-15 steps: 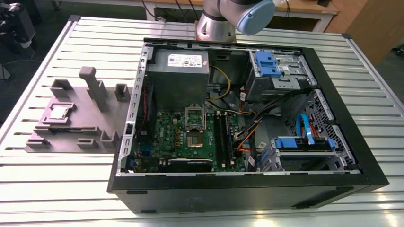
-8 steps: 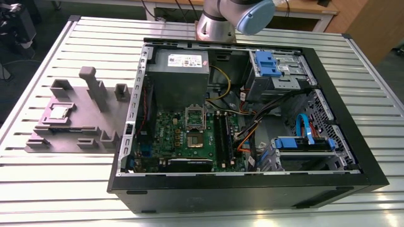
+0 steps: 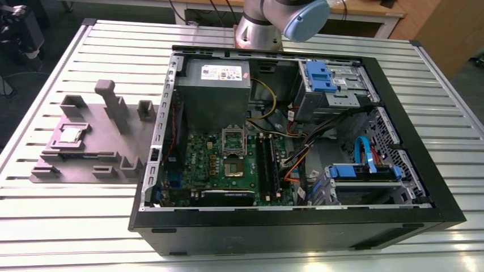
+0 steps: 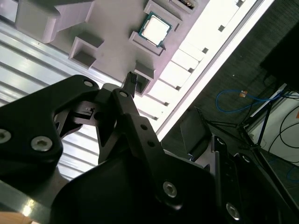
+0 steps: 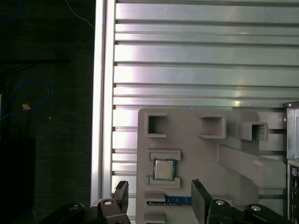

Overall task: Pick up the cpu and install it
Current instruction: 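Pick up the cpu and move it towards the insertion slot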

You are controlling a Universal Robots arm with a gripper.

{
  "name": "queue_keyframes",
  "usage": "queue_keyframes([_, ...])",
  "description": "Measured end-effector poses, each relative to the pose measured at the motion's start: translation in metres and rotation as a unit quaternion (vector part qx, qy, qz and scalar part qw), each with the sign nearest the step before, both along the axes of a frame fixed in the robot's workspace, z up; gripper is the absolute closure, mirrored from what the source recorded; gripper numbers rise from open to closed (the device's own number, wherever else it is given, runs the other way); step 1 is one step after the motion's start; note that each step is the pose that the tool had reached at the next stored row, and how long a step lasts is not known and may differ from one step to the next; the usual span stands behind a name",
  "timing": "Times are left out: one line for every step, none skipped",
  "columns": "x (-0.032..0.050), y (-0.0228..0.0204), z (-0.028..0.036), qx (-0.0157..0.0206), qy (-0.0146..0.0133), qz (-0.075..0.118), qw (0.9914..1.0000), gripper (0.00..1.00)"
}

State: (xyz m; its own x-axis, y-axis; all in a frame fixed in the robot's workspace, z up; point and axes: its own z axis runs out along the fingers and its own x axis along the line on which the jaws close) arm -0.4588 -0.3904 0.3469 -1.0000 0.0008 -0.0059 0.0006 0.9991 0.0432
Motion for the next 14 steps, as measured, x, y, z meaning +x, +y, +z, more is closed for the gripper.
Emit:
queue_keyframes([0.0000, 0.0000, -0.0008, 0.0000, 0.0000, 0.000, 1.00000, 0.35])
queue_keyframes([0.0000, 0.0000, -0.0010, 0.0000, 0.0000, 0.000, 1.00000, 0.35])
queue_keyframes([0.0000, 0.0000, -0.0010, 0.0000, 0.0000, 0.000, 1.00000, 0.35])
queue_keyframes([0.0000, 0.0000, -0.0010, 0.0000, 0.0000, 0.000, 1.00000, 0.35])
queue_keyframes([0.0000, 0.0000, -0.0010, 0.0000, 0.0000, 0.000, 1.00000, 0.35])
queue_keyframes([0.0000, 0.0000, -0.0010, 0.0000, 0.0000, 0.000, 1.00000, 0.35])
queue_keyframes([0.0004, 0.0000, -0.0010, 0.0000, 0.0000, 0.000, 1.00000, 0.35])
queue_keyframes([0.0006, 0.0000, -0.0010, 0.0003, 0.0000, 0.000, 1.00000, 0.35])
queue_keyframes([0.0006, 0.0000, -0.0010, 0.0003, 0.0000, 0.000, 1.00000, 0.35])
queue_keyframes([0.0006, 0.0000, -0.0010, 0.0004, 0.0000, 0.000, 1.00000, 0.35])
queue_keyframes([0.0007, 0.0000, -0.0011, 0.0004, -0.0001, 0.000, 1.00000, 0.35])
queue_keyframes([0.0007, 0.0000, -0.0010, 0.0004, 0.0000, 0.000, 1.00000, 0.35])
queue_keyframes([0.0008, 0.0000, -0.0010, 0.0004, 0.0000, 0.000, 1.00000, 0.35])
queue_keyframes([0.0009, 0.0000, -0.0011, 0.0004, -0.0001, 0.000, 1.00000, 0.35])
